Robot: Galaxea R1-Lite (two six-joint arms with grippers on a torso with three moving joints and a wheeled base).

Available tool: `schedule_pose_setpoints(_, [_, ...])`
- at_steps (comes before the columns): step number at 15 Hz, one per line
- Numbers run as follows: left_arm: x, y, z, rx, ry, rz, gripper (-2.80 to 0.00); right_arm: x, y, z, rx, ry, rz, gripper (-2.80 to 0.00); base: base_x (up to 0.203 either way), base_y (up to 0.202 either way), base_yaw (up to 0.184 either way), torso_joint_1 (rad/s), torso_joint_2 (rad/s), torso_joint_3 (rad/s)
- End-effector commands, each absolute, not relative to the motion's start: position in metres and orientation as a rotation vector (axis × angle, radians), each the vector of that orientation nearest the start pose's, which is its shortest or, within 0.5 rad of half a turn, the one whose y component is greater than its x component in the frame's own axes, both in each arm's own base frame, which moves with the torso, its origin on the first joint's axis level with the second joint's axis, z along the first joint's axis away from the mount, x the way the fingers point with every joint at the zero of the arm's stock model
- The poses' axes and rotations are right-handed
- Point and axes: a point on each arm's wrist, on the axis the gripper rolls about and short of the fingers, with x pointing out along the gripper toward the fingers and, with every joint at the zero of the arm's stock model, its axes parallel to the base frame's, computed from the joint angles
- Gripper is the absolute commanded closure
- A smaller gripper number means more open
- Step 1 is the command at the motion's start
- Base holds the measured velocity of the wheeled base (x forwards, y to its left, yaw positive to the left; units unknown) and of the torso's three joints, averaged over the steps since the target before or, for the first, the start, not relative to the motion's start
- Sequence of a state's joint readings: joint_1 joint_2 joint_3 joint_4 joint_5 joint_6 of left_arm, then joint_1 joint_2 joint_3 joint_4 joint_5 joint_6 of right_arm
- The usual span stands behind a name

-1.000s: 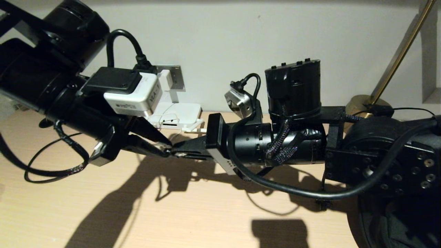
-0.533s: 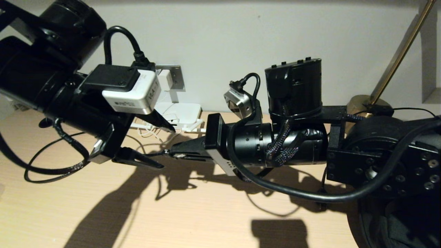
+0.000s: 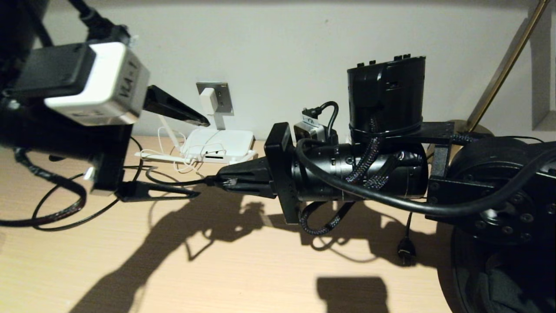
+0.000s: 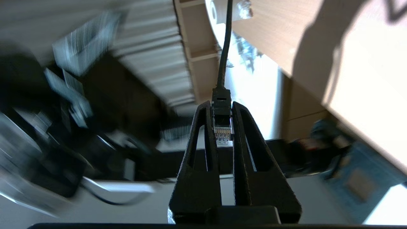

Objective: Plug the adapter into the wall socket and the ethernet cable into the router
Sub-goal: Hand it to the other hand

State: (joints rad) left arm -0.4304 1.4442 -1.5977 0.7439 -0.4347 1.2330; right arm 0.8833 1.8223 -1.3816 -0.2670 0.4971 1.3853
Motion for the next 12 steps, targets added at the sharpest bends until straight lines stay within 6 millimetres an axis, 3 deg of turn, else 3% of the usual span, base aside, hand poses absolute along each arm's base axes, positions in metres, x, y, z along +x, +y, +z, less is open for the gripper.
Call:
schedule_pose_setpoints(1, [0.145, -0.077, 0.352, 1.122, -0.061, -1.067, -2.80, 0.224, 0.287, 0.266, 1.141, 1.115, 0.985, 0.00, 0.000, 0.000, 0.000, 0.000, 0.00, 0.000])
schedule_pose_setpoints(5, [0.098, -0.056, 0.344, 1.114, -0.133, -1.066, -2.80, 0.230, 0.286, 0.277, 1.283, 1.202, 0.946, 0.00, 0.000, 0.000, 0.000, 0.000, 0.00, 0.000])
schedule_pose_setpoints(9, [0.110, -0.062, 0.335, 1.109, -0.308, -0.982, -2.80, 0.234, 0.285, 0.298, 1.424, 1.374, 0.973, 0.00, 0.000, 0.000, 0.000, 0.000, 0.00, 0.000])
schedule_pose_setpoints(12, [0.120, -0.067, 0.335, 1.100, -0.330, -0.976, -2.80, 0.240, 0.289, 0.310, 1.494, 1.443, 0.977, 0.00, 0.000, 0.000, 0.000, 0.000, 0.00, 0.000])
